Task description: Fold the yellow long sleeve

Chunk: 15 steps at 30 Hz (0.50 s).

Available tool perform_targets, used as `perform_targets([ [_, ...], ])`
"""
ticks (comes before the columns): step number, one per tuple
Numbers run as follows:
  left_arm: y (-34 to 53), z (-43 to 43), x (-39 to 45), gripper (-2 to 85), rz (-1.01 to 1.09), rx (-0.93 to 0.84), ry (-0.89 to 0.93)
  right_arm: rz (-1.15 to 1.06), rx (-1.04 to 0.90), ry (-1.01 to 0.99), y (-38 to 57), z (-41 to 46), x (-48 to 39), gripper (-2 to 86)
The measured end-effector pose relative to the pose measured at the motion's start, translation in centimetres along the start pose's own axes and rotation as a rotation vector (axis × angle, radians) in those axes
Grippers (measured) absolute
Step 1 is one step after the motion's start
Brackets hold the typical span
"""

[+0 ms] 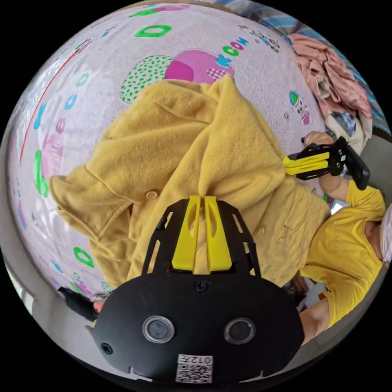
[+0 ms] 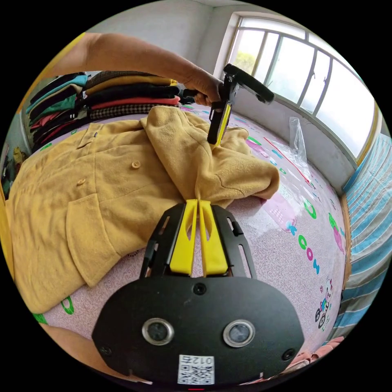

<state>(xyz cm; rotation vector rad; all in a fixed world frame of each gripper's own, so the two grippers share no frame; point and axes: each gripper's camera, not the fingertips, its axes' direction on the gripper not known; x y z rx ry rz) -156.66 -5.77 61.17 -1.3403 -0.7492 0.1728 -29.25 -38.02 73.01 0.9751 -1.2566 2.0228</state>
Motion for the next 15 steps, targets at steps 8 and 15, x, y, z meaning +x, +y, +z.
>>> perform_targets([
  [8,-2.9,-9.8,4.4,2.7,0.076,-0.154,-0.399,0.018,-0.001,0.005,0.1,-0.3,0.6,0.2],
  [15,6.5,-18.9,-3.6,8.0,-0.231,0.162,-0.087,0.010,-0.011,0.012,0.2,-0.3,0.9,0.2],
])
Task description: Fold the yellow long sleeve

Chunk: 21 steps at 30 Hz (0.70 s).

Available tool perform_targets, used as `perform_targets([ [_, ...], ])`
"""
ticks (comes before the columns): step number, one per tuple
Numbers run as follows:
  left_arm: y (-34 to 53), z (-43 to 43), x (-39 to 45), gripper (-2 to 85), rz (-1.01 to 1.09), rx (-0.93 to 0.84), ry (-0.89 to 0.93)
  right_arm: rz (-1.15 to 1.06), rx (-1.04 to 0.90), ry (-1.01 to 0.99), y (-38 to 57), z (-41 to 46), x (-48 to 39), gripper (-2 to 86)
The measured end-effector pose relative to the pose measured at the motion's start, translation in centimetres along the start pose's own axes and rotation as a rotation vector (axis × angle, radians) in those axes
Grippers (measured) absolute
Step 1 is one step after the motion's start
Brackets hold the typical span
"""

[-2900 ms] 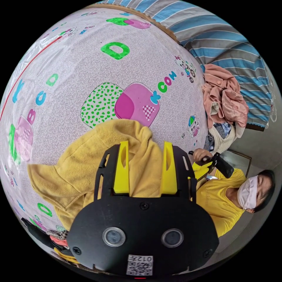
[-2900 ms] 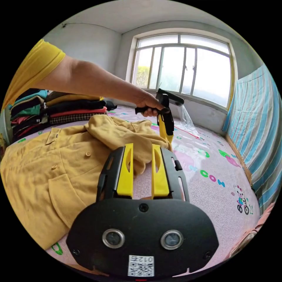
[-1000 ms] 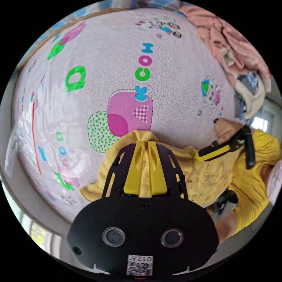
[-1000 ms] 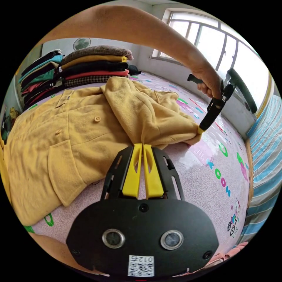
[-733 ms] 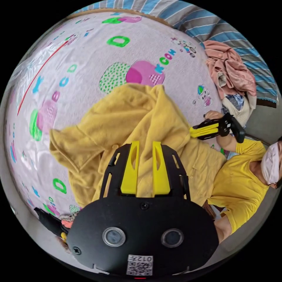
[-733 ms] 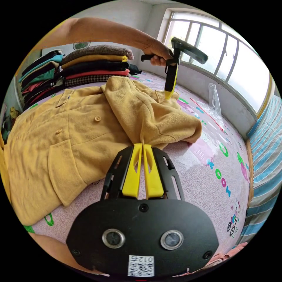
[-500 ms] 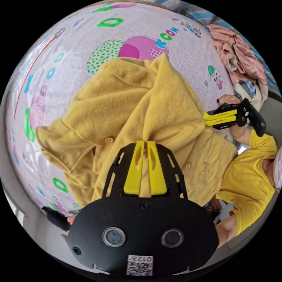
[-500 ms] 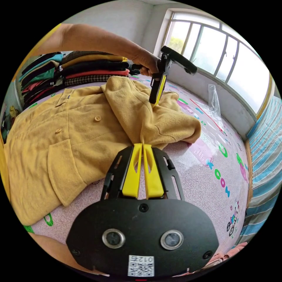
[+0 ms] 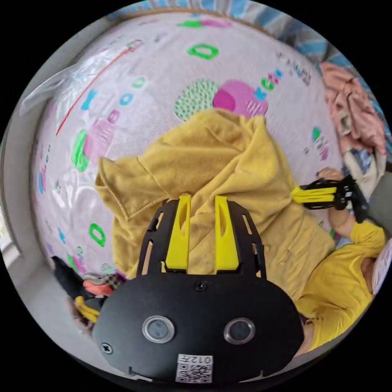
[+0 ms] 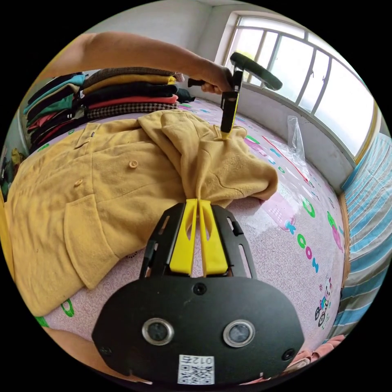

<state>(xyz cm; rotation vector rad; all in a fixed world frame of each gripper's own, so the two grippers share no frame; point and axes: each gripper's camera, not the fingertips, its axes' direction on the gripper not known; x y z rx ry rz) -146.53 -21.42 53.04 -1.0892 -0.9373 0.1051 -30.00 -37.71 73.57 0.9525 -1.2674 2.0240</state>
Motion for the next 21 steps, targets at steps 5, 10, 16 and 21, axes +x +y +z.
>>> perform_targets([
  [5,17.8,-8.7,-7.8,11.2,-0.342,0.373,0.228,0.000,-0.005,0.002,0.1,-0.1,0.7,0.4],
  [10,26.4,-6.2,-12.3,14.0,-0.640,0.316,0.323,0.001,-0.006,0.007,0.3,-0.2,1.5,0.4],
  [16,28.9,-8.8,-15.4,4.3,-0.656,0.504,0.560,0.021,-0.004,0.002,0.5,-0.4,3.1,0.7],
  [21,31.5,-22.1,-12.4,2.2,-0.296,0.745,0.427,0.168,0.059,0.097,1.1,-1.4,5.2,1.5],
])
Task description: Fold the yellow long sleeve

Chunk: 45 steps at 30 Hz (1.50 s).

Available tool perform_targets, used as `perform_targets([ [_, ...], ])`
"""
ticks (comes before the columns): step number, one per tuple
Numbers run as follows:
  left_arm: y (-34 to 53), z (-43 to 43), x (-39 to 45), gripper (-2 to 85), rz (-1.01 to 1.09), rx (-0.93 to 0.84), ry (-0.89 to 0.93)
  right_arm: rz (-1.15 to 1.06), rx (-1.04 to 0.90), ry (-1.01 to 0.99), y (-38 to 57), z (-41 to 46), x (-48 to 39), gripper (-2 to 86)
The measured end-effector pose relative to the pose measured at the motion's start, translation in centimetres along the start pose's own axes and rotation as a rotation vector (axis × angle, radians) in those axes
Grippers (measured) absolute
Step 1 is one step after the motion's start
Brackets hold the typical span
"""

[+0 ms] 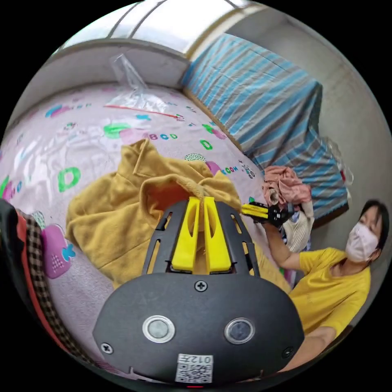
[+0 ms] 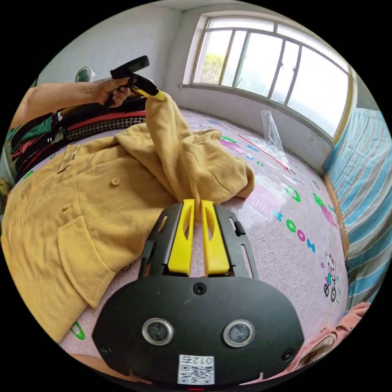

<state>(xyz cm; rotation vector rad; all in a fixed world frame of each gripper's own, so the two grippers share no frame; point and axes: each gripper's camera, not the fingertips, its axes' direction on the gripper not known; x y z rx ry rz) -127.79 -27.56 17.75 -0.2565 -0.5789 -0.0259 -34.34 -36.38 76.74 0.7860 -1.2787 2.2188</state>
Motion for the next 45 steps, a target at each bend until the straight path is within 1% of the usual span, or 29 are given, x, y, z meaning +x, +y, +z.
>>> perform_targets([
  [1,0.2,-1.0,0.8,2.0,0.026,-0.071,-0.049,0.075,0.042,0.012,0.2,-0.6,0.7,1.7],
  [2,0.8,-0.8,0.5,2.1,0.009,-0.199,-0.099,0.187,0.074,-0.009,0.4,-1.2,1.7,1.9],
  [3,1.4,-0.4,0.2,2.2,-0.004,-0.260,-0.117,0.248,0.088,-0.026,0.6,-1.5,2.3,2.0],
  [5,4.3,1.7,-1.6,3.1,-0.067,-0.463,-0.177,0.462,0.140,-0.069,1.1,-3.5,4.7,2.1],
  [6,4.7,2.0,-2.1,3.4,-0.094,-0.485,-0.170,0.509,0.152,-0.088,1.2,-4.0,5.3,2.2],
  [7,5.2,1.6,-2.8,3.9,-0.144,-0.478,-0.120,0.579,0.162,-0.132,1.4,-5.0,6.3,2.4],
  [9,5.3,-0.6,-3.6,4.7,-0.219,-0.401,-0.049,0.619,0.123,-0.166,1.0,-6.0,7.5,2.6],
  [11,4.8,-4.2,-4.2,6.2,-0.297,-0.319,0.078,0.627,0.001,-0.119,-0.6,-6.3,9.4,3.0],
  [13,4.2,-6.7,-4.7,7.6,-0.356,-0.269,0.185,0.612,-0.070,-0.121,-2.6,-5.9,11.2,3.5],
  [16,2.8,-10.2,-5.5,8.8,-0.428,-0.192,0.206,0.534,-0.157,-0.097,-7.9,-3.8,14.3,5.3],
  [18,1.9,-10.9,-6.0,8.8,-0.466,-0.213,0.209,0.474,-0.228,-0.059,-11.2,-0.9,15.9,6.9],
  [19,1.3,-11.0,-6.0,8.5,-0.477,-0.235,0.211,0.447,-0.300,-0.045,-13.1,1.5,17.1,7.9],
  [22,0.2,-11.2,-5.4,6.5,-0.465,-0.277,0.186,0.361,-0.405,-0.069,-16.7,6.6,18.9,7.9],
  [25,-0.8,-12.2,-4.7,3.9,-0.420,-0.268,0.184,0.204,-0.459,-0.060,-19.6,10.0,18.1,5.0],
  [26,-1.6,-13.2,-3.9,3.2,-0.374,-0.252,0.185,0.155,-0.516,-0.072,-20.2,11.5,17.8,2.4],
  [27,-2.1,-14.0,-3.4,3.0,-0.341,-0.236,0.180,0.139,-0.543,-0.073,-20.4,12.1,17.7,2.0],
  [28,-3.3,-16.2,-1.9,2.5,-0.247,-0.179,0.156,0.134,-0.598,-0.062,-20.5,13.0,18.1,1.2],
  [29,-4.4,-18.2,-0.6,2.1,-0.174,-0.145,0.122,0.189,-0.630,-0.015,-20.3,13.3,19.5,0.8],
  [31,-5.0,-19.7,-0.5,1.7,-0.149,-0.161,0.063,0.330,-0.649,0.077,-18.9,13.1,22.6,0.6],
  [32,-4.9,-19.4,-1.5,1.6,-0.189,-0.211,0.046,0.436,-0.632,0.065,-17.8,12.7,24.6,0.7],
  [33,-4.8,-19.0,-2.0,1.5,-0.207,-0.235,0.057,0.480,-0.613,0.045,-17.4,12.4,25.3,0.9],
  [34,-4.3,-18.1,-2.5,1.4,-0.228,-0.270,0.102,0.525,-0.539,0.015,-16.9,11.5,26.0,1.3],
  [35,-3.8,-17.4,-2.5,1.4,-0.231,-0.301,0.145,0.534,-0.447,-0.026,-17.2,10.5,25.9,1.8],
  [36,-3.6,-17.3,-2.4,1.4,-0.233,-0.303,0.148,0.526,-0.413,-0.055,-17.5,10.2,25.7,2.2],
  [38,-3.0,-18.3,-2.1,1.3,-0.255,-0.241,0.165,0.394,-0.383,-0.138,-19.6,10.3,24.0,5.3],
  [40,-2.6,-19.2,-2.5,1.4,-0.299,-0.194,0.221,0.340,-0.423,-0.151,-20.9,11.4,23.3,8.1],
  [42,-2.3,-20.1,-2.9,1.4,-0.338,-0.154,0.270,0.380,-0.460,-0.222,-21.6,13.0,23.6,8.7],
  [44,-2.9,-21.2,-2.1,1.3,-0.341,-0.124,0.281,0.431,-0.563,-0.305,-21.5,15.5,23.8,4.8],
  [45,-3.4,-21.6,-1.5,1.3,-0.321,-0.116,0.272,0.417,-0.576,-0.322,-21.5,15.7,23.6,4.3],
])
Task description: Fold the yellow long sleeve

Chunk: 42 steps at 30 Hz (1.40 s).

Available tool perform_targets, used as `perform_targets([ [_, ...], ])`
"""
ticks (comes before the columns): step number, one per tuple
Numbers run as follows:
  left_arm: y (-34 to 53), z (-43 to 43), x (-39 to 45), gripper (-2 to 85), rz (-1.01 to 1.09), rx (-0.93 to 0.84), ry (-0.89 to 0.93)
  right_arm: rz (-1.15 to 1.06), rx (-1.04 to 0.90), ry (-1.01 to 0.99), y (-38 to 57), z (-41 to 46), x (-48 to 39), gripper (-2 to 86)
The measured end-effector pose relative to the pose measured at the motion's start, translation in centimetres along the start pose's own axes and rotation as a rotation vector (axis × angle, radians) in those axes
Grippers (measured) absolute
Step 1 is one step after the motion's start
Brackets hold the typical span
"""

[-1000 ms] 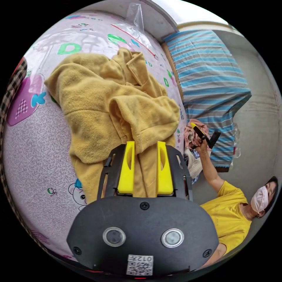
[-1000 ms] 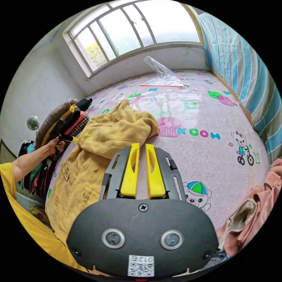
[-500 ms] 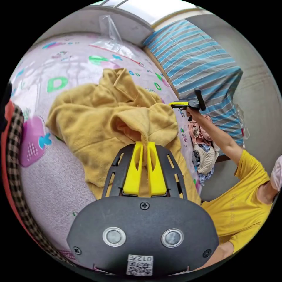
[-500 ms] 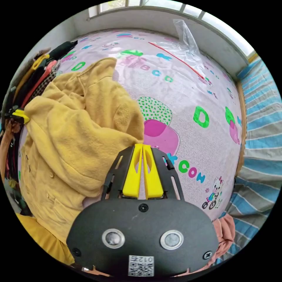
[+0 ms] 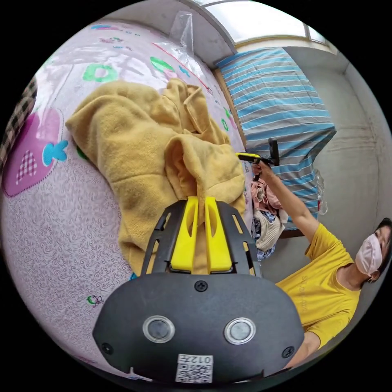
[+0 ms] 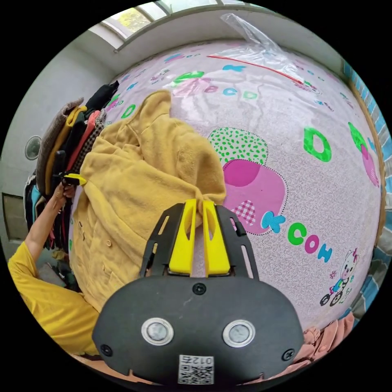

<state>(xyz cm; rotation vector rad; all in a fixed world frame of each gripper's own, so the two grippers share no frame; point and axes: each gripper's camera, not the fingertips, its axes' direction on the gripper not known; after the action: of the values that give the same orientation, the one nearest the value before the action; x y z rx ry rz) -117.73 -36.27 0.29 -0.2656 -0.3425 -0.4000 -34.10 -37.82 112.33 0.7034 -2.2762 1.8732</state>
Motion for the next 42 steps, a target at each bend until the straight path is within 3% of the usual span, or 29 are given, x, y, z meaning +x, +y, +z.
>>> perform_targets([
  [3,-0.9,-2.1,6.1,1.1,0.191,0.086,-0.125,0.057,0.059,0.045,0.4,-0.5,0.2,2.7],
  [4,-1.5,-1.2,5.9,1.2,0.143,0.033,-0.192,0.110,0.073,0.025,0.7,-0.5,1.0,2.5],
  [7,-2.2,3.3,1.6,1.3,-0.078,-0.186,-0.076,0.174,0.094,-0.035,0.9,0.3,1.1,2.4],
  [11,0.3,-0.6,3.1,1.5,-0.057,0.045,0.040,0.175,0.074,0.029,-0.2,-0.1,-0.8,3.1],
  [15,5.6,-5.8,7.1,1.1,-0.018,0.245,-0.078,0.202,0.247,0.282,0.1,-3.9,-4.3,1.6],
  [17,9.3,-6.1,9.1,0.7,-0.038,0.279,-0.127,0.003,0.363,0.193,0.4,-5.5,-9.5,0.9],
  [20,13.2,-2.6,10.5,0.5,-0.096,0.293,-0.157,-0.270,0.307,0.084,0.5,-3.3,-15.7,0.3],
  [24,15.4,3.0,11.7,0.4,-0.202,0.243,-0.377,-0.203,0.016,0.174,-0.9,3.2,-16.7,0.1],
  [27,16.8,5.0,14.6,0.9,-0.186,0.281,-0.580,-0.134,0.087,0.157,-2.2,1.6,-18.2,0.3],
  [30,17.7,6.0,17.4,2.3,-0.142,0.331,-0.724,-0.292,0.206,0.336,-4.2,-0.8,-24.3,0.5],
  [34,17.3,8.7,18.9,4.0,-0.136,0.325,-0.923,-0.485,0.170,0.224,-10.2,0.2,-33.2,0.2],
  [37,18.1,10.7,19.6,4.6,-0.055,0.336,-0.921,-0.570,0.150,0.153,-14.4,1.9,-38.9,0.1],
  [42,20.1,10.4,21.5,7.2,0.107,0.323,-0.760,-0.653,0.064,0.233,-21.1,5.4,-46.3,0.4],
])
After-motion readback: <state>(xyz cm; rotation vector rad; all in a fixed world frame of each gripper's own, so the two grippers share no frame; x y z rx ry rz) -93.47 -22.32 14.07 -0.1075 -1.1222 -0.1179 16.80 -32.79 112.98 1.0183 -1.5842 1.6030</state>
